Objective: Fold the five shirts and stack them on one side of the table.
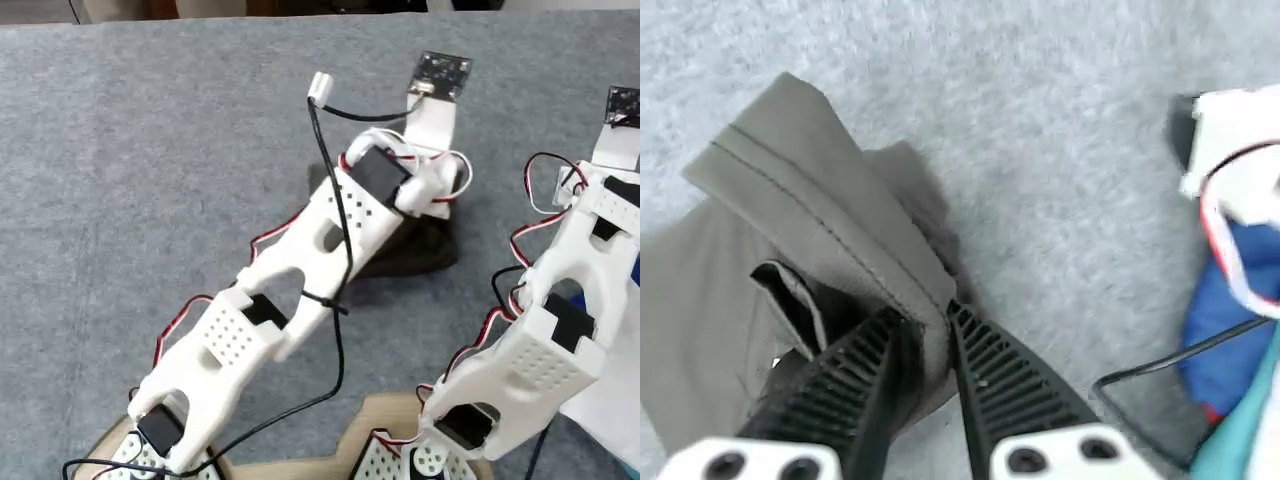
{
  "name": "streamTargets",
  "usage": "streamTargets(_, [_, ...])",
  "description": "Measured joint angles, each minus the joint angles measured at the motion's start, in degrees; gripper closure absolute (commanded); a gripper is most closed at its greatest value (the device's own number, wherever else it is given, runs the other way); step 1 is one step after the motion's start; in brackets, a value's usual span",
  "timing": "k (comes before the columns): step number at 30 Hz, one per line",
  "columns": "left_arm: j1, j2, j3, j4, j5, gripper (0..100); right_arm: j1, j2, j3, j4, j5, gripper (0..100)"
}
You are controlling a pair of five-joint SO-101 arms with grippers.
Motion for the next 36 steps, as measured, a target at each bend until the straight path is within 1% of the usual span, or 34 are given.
streamTargets(4, [-0.26, 0.00, 1.05, -3.34, 2.29, 98, 0.00, 0.00, 0.00, 0.00, 0.00, 98.9])
streamTargets(8, [-0.09, 0.09, 7.30, -8.70, 2.73, 98, 0.00, 0.00, 0.00, 0.00, 0.18, 98.9])
streamTargets(11, [0.00, 0.09, 9.58, -10.20, 2.73, 97, 0.00, 0.00, 0.00, 0.00, 0.70, 98.9])
streamTargets(13, [0.62, 0.09, 9.85, -10.46, 2.73, 92, 0.00, 0.00, 0.00, 0.00, 0.70, 98.8])
streamTargets(15, [1.32, 0.09, 9.93, -10.46, 3.08, 83, 0.00, 0.00, 0.00, 0.00, 0.79, 98.7])
streamTargets(17, [1.93, 0.09, 9.93, -10.46, 3.60, 76, -0.09, 0.00, 0.00, 0.00, 1.85, 98.7])
streamTargets(18, [2.02, 0.09, 9.93, -10.11, 4.31, 75, -0.26, 0.00, 0.00, 0.00, 2.11, 98.7])
streamTargets(21, [1.23, 0.09, 9.93, -8.09, 8.79, 74, -0.79, 0.00, 0.00, 0.00, 2.73, 98.7])
streamTargets(23, [-0.70, 0.09, 8.53, -5.98, 9.93, 77, -1.05, 0.00, 0.00, 0.00, 2.73, 98.7])
streamTargets(26, [-5.80, 0.09, 2.64, -2.02, 10.46, 86, -1.67, 0.00, 0.00, 0.79, 2.90, 98.7])
streamTargets(28, [-10.81, 0.09, -1.49, 0.70, 10.46, 93, -3.25, 0.00, -0.35, 4.13, 4.31, 98.9])
streamTargets(30, [-16.44, 0.44, -2.99, 2.29, 10.46, 98, -6.15, 0.00, -1.58, 8.44, 5.89, 98.8])
streamTargets(33, [-23.74, 3.43, -2.46, 3.16, 10.64, 98, -12.31, -0.35, -3.60, 14.33, 8.79, 98.8])
streamTargets(36, [-27.52, 6.42, -1.41, 3.43, 10.64, 98, -19.16, -0.44, -8.09, 20.84, 12.48, 98.8])
